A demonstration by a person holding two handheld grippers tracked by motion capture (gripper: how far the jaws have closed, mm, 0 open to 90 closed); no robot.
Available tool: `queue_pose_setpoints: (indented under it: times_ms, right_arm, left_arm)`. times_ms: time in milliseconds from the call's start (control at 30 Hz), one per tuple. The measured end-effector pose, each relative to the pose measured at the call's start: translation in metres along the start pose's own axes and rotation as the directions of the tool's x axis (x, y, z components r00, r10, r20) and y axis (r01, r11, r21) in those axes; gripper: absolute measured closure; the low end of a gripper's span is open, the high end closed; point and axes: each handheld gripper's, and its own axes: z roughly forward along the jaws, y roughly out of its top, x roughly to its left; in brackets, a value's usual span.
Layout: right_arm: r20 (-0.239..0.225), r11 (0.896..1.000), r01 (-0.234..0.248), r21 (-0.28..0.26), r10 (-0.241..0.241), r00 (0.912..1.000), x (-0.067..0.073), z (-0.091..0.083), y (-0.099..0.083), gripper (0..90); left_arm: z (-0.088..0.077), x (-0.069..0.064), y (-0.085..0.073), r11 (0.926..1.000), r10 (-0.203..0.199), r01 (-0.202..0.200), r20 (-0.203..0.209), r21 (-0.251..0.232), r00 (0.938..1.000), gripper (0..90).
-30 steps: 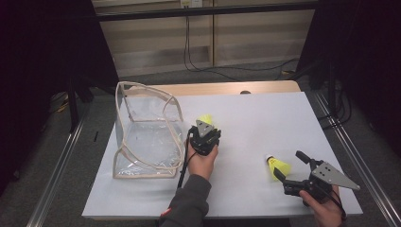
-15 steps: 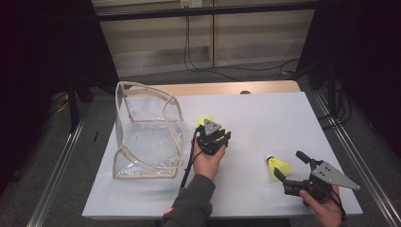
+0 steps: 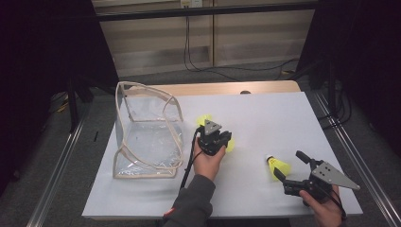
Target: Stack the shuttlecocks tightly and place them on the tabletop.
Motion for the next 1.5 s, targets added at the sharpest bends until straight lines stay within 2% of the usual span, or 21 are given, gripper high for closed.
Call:
queue_pose_setpoints:
  times_ms: [233, 367, 467, 600, 767, 1100, 1233, 1500]
  right_arm:
    - [0.001, 1.000, 0.000, 0.000, 0.000, 1.0000, 0.000, 0.000, 0.000, 1.5]
    - [0.002, 1.000, -0.001, -0.001, 0.001, 1.0000, 0.000, 0.000, 0.000, 1.5]
    - [0.001, 1.000, 0.000, 0.000, 0.000, 1.0000, 0.000, 0.000, 0.000, 1.5]
    - [-0.002, 1.000, 0.000, 0.001, 0.000, 1.0000, 0.000, 0.000, 0.000, 1.5]
    - [0.000, 1.000, 0.000, 0.000, 0.000, 1.0000, 0.000, 0.000, 0.000, 1.5]
    - [-0.001, 1.000, -0.001, 0.001, 0.001, 1.0000, 0.000, 0.000, 0.000, 1.5]
    - [-0.002, 1.000, 0.001, 0.001, -0.001, 1.0000, 0.000, 0.000, 0.000, 1.5]
    - [0.002, 1.000, 0.001, 0.001, -0.001, 1.0000, 0.000, 0.000, 0.000, 1.5]
  left_arm:
    - [0.003, -0.003, -0.003, 0.9995, 0.002, -0.003, 0.034, 0.031, 0.9994, 88.8]
    - [0.004, -0.006, -0.004, 0.9996, -0.007, 0.006, 0.055, 0.029, 0.9984, 88.8]
    - [0.004, -0.007, -0.004, 0.9997, 0.005, -0.007, 0.078, 0.024, 0.9970, 88.7]
    - [0.004, -0.008, -0.007, 0.9998, -0.015, 0.014, 0.074, 0.011, 0.9972, 87.6]
    - [0.007, -0.012, -0.010, 0.9997, 0.001, -0.004, 0.085, 0.026, 0.9964, 86.4]
    - [0.007, -0.013, -0.009, 0.9999, -0.006, 0.005, 0.103, 0.010, 0.9947, 82.6]
    - [0.006, -0.014, -0.009, 0.9999, 0.002, -0.003, 0.103, 0.013, 0.9947, 82.6]
    - [0.004, -0.016, -0.007, 1.0000, -0.006, 0.006, 0.112, -0.003, 0.9937, 82.6]
